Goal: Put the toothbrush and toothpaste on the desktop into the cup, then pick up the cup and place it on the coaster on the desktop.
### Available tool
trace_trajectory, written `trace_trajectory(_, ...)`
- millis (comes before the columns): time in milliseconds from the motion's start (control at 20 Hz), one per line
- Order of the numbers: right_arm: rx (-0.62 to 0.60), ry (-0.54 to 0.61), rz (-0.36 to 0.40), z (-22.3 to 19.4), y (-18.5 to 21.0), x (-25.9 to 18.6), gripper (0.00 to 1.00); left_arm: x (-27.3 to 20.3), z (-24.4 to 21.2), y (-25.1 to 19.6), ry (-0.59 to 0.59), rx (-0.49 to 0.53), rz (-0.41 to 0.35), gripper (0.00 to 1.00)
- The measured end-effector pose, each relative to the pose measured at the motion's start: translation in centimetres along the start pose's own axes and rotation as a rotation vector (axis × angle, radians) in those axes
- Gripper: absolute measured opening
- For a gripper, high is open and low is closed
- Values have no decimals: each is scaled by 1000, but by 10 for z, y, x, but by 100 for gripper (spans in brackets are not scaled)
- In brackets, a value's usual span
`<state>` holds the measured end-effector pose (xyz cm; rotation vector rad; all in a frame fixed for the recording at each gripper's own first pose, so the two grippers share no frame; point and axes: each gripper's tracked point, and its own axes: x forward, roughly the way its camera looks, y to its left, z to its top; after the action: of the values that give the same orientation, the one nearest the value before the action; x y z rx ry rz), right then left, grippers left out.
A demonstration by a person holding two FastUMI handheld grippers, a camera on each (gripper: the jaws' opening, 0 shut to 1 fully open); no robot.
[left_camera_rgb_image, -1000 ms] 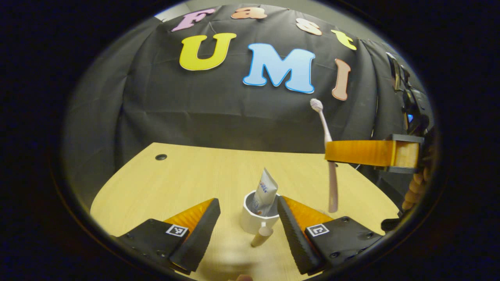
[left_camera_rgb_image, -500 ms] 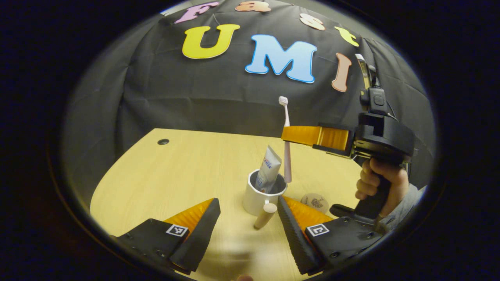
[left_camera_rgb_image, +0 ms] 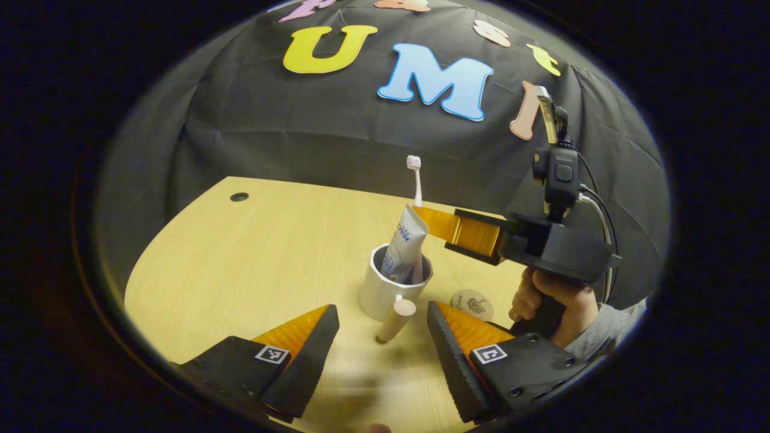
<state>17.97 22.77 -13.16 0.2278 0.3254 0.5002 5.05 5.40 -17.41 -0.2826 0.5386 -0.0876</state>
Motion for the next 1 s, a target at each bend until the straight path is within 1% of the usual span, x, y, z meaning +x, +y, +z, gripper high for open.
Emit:
trace_trajectory(50, -5, 2, -5, -1, 0, -1, 5, 1, -1, 1, 2, 2, 0, 95)
trace_trajectory(150, -17, 16, -13, -6, -1, -5, 6, 2, -1, 1, 8, 2, 0, 94)
trace_trajectory(200, -14, 28, -3, -8, 1, -6, 7, 4, -1, 0, 10, 2, -1, 94)
trace_trajectory(250, -12, 38, 5, -10, 1, -9, 14, 4, -2, 0, 11, 1, -1, 96)
trace_trajectory(300, -7, 44, 13, -11, 3, -10, 24, 4, -2, -1, 12, 1, -3, 93)
trace_trajectory(400, -2, 40, 3, -10, -1, -14, 56, 4, -3, -4, 16, 1, -4, 95)
trace_trajectory(450, 4, 34, 2, -7, -1, -17, 69, 4, -3, -5, 17, -1, -6, 95)
trace_trajectory(500, 8, 31, -5, -6, -3, -20, 79, 4, -3, -6, 19, -1, -6, 95)
trace_trajectory(550, 12, 23, -10, -3, -5, -22, 88, 5, -5, -6, 21, -1, -6, 92)
trace_trajectory(600, 16, 15, -12, 0, -6, -25, 88, 5, -5, -7, 23, -1, -5, 95)
trace_trajectory(650, 21, 6, -16, 5, -8, -28, 88, 5, -6, -8, 26, -3, -5, 90)
trace_trajectory(700, 27, -1, -20, 9, -10, -30, 80, 6, -6, -10, 29, -4, -5, 95)
trace_trajectory(750, 34, -8, -21, 13, -12, -34, 88, 7, -7, -11, 32, -3, -4, 90)
trace_trajectory(800, 39, -14, -23, 16, -14, -39, 88, 10, -8, -10, 35, -2, 2, 95)
trace_trajectory(850, 40, -21, -31, 20, -17, -44, 88, 12, -9, -11, 39, -4, 4, 90)
trace_trajectory(1000, 40, -36, -52, 31, -28, -61, 88, 19, -12, -14, 69, -8, 10, 90)
